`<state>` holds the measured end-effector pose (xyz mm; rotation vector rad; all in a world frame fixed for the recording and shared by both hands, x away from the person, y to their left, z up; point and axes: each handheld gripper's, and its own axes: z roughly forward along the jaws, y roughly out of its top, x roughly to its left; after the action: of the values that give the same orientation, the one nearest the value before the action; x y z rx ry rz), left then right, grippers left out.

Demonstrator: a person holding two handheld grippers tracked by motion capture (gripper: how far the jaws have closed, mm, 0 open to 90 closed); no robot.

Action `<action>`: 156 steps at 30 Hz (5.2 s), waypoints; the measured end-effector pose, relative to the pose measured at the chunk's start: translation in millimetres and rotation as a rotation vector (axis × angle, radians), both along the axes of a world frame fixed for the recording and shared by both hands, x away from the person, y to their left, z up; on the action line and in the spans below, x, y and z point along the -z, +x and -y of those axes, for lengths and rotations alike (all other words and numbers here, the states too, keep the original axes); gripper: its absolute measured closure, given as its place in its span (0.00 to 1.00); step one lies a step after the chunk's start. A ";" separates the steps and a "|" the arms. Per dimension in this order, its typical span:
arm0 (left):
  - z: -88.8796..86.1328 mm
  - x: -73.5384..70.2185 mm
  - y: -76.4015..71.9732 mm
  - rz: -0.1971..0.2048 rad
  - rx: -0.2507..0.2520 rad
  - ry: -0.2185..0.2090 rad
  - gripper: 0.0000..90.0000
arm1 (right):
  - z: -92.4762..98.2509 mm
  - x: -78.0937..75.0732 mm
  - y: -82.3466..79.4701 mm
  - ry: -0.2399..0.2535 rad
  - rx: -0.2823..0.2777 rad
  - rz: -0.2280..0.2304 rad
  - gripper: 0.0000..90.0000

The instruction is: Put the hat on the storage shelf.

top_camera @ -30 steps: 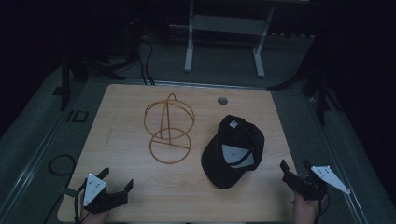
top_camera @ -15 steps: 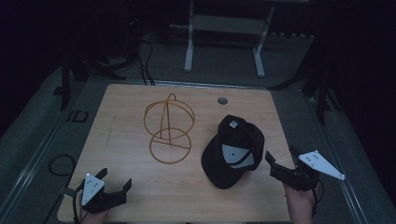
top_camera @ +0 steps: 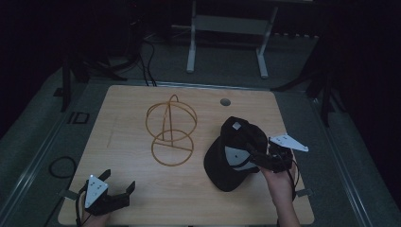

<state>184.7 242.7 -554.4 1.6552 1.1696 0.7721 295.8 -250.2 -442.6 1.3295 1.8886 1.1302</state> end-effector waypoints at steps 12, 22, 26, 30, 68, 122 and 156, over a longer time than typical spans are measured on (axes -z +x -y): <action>-2.1 -0.3 -0.4 0.013 0.023 -0.009 0.04 | 1.8 24.9 11.1 -0.116 0.032 -0.069 0.84; -1.5 0.3 0.6 -0.004 0.022 -0.011 0.04 | -2.3 20.2 10.9 -0.123 0.066 0.010 0.97; -0.5 0.8 0.5 0.002 0.035 -0.014 0.04 | -7.7 7.7 9.1 -0.122 0.055 0.071 0.97; 1.5 1.0 0.3 0.001 0.051 -0.012 0.04 | -10.4 -7.5 7.7 -0.125 0.038 0.113 0.97; 106.1 -58.0 11.9 -0.054 0.366 -0.094 0.02 | -43.2 -76.5 -67.7 -0.058 -0.306 0.288 0.97; 143.9 -109.1 21.8 0.139 0.370 -0.190 0.99 | -54.9 -61.3 -89.0 0.008 -0.538 0.252 0.89; 149.5 -144.8 2.6 0.279 0.429 -0.155 0.99 | -24.8 -21.8 -122.2 0.019 -0.743 0.089 0.37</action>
<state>187.2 93.3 -409.6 1.5372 0.6326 0.5963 173.6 -225.4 -420.8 0.5521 2.3758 1.5151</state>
